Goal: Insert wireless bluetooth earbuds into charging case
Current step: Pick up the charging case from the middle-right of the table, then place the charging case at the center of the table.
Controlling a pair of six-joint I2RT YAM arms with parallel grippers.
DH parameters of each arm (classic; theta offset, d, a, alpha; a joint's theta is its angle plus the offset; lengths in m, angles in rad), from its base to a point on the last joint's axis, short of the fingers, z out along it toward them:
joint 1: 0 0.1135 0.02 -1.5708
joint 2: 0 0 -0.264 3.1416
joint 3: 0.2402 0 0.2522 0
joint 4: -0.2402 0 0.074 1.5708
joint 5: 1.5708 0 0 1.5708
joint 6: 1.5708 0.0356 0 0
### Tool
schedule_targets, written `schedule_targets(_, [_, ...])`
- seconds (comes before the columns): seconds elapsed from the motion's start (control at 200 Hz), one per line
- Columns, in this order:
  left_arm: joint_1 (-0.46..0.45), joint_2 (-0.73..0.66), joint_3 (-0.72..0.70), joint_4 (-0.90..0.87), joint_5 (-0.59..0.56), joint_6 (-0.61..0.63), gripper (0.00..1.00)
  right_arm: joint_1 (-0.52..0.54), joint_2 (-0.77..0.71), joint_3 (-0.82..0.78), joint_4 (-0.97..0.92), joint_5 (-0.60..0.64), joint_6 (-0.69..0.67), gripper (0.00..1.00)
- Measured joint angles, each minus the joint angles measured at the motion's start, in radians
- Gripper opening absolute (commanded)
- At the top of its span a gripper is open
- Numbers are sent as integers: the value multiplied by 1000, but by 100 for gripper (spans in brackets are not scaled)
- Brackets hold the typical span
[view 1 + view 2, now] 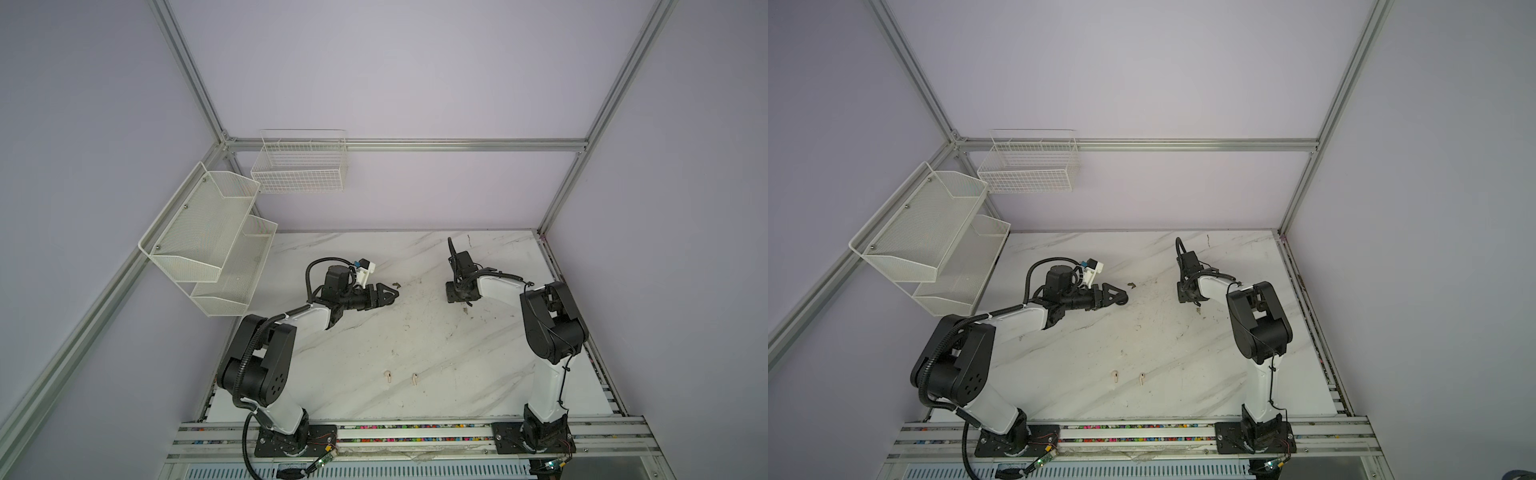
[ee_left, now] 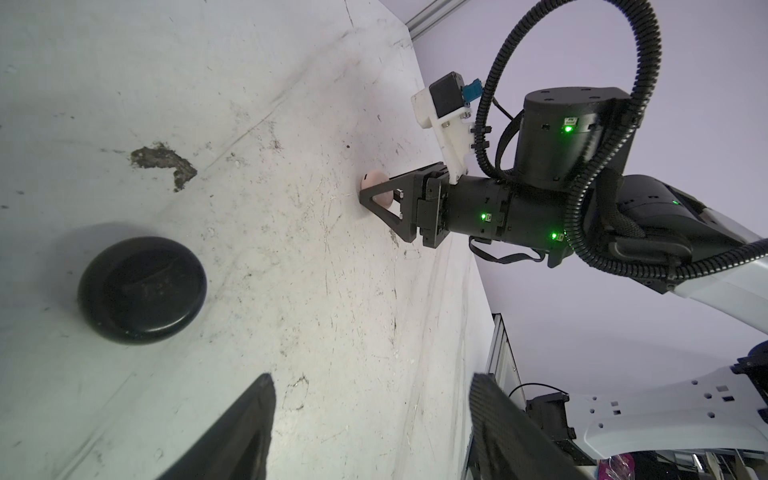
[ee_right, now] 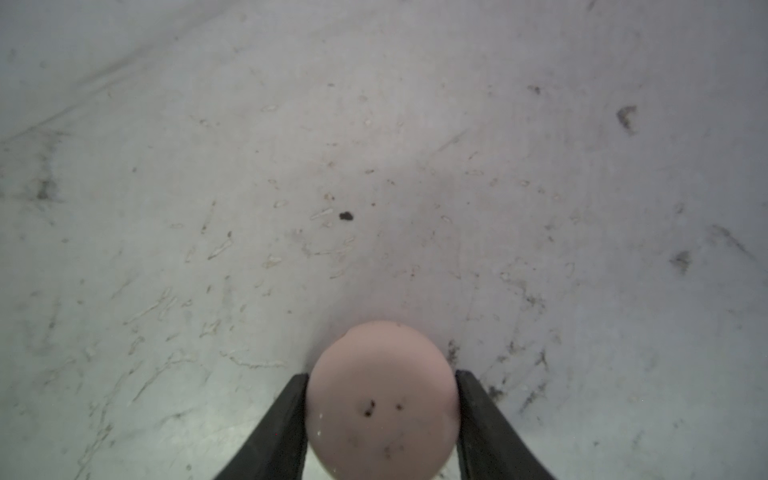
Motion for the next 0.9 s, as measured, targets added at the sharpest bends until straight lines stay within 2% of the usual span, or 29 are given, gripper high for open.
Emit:
schedule_targets(0.085, [11, -71, -41, -27, -6, -4, 74, 85, -53, -45, 10, -16, -33, 52])
schedule_targets(0.255, [38, -239, -134, -79, -45, -10, 74, 337, -196, -167, 91, -112, -113, 52])
schedule_targets(0.38, [61, -303, -216, -78, -76, -36, 73, 452, -204, -202, 142, -167, -167, 54])
schedule_targets(0.515, [83, -298, -280, -83, -94, -79, 74, 486, -183, -233, 177, -195, -222, 48])
schedule_targets(0.64, [117, -298, -291, -94, -101, -84, 74, 488, -183, -249, 183, -201, -262, 49])
schedule_targets(0.78, [147, -298, -291, -93, -108, -84, 74, 489, -171, -231, 168, -207, -285, 64])
schedule_targets(0.9, [147, -275, -290, -75, -102, -84, 73, 499, -141, -190, 105, -196, -312, 72])
